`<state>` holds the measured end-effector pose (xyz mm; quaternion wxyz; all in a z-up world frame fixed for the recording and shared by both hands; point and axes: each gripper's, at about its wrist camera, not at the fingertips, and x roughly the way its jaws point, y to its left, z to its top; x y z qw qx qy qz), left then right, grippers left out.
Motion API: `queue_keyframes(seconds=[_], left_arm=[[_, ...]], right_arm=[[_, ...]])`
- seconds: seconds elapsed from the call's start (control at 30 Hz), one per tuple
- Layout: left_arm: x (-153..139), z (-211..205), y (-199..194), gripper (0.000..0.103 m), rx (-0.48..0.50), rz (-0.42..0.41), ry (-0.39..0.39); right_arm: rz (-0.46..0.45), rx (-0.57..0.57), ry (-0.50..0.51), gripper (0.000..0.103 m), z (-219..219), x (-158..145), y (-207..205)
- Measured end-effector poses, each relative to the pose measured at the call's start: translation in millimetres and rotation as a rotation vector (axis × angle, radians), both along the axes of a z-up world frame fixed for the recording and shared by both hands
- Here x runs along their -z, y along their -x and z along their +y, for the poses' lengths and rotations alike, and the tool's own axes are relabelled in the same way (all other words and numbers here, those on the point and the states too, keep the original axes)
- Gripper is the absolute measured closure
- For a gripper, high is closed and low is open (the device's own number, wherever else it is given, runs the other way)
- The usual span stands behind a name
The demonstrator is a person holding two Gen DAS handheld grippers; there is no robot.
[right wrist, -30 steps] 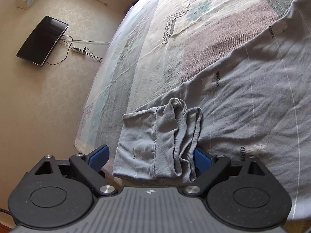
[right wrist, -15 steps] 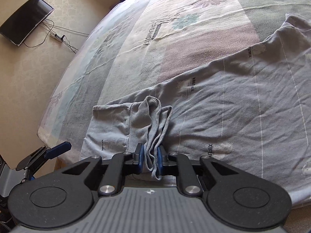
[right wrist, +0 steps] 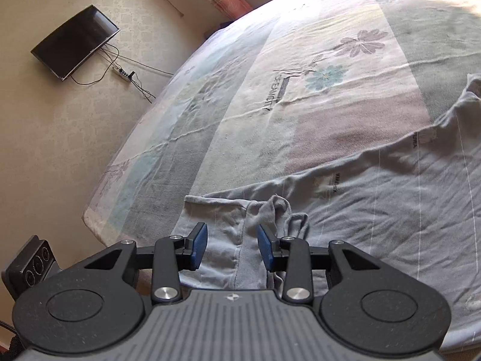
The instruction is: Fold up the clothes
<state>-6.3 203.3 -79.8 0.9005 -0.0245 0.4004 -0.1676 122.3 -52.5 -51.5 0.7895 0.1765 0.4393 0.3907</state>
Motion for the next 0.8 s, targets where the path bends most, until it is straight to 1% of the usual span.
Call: queue_keyframes(seconds=[0.03, 0.13, 0.2, 0.27, 0.33, 0.4, 0.47, 0.53, 0.6, 0.63, 0.67, 0.73, 0.8], left_arm=[[5, -2, -2, 0.018, 0.005, 0.019, -0.005], [7, -2, 3, 0.015, 0.010, 0.003, 0.004], [7, 0, 3, 0.015, 0.002, 0.002, 0.018], [7, 0, 2, 0.015, 0.005, 0.004, 0.016], [6, 0, 1, 0.014, 0.009, 0.006, 0.012], [6, -1, 1, 0.013, 0.012, 0.005, 0.007], [6, -1, 1, 0.012, 0.013, 0.004, 0.007], [6, -1, 2, 0.012, 0.009, 0.002, 0.009], [7, -1, 3, 0.012, 0.006, 0.001, 0.012], [7, -1, 3, 0.012, 0.005, 0.000, 0.013], [7, -1, 3, 0.012, 0.005, 0.001, 0.011], [6, -1, 3, 0.012, 0.008, 0.002, 0.007], [6, -2, 2, 0.012, 0.009, 0.003, 0.005]], right_arm=[[-0.016, 0.002, 0.009, 0.061, 5, 0, -2], [-0.023, 0.028, 0.039, 0.061, 12, 10, -12], [-0.024, 0.051, 0.063, 0.061, 12, 20, -16], [-0.036, 0.061, 0.090, 0.061, 13, 28, -18], [-0.042, 0.059, 0.088, 0.061, 14, 33, -19], [-0.045, 0.043, 0.083, 0.050, 16, 35, -20], [-0.056, 0.028, 0.097, 0.047, 20, 35, -20], [-0.070, 0.016, 0.117, 0.047, 25, 34, -20], [-0.092, 0.022, 0.143, 0.047, 27, 31, -20], [-0.102, 0.035, 0.157, 0.045, 27, 30, -20], [-0.097, 0.048, 0.159, 0.042, 26, 31, -22], [-0.060, 0.050, 0.128, 0.042, 22, 35, -27], [-0.054, 0.022, 0.092, 0.042, 21, 32, -26]])
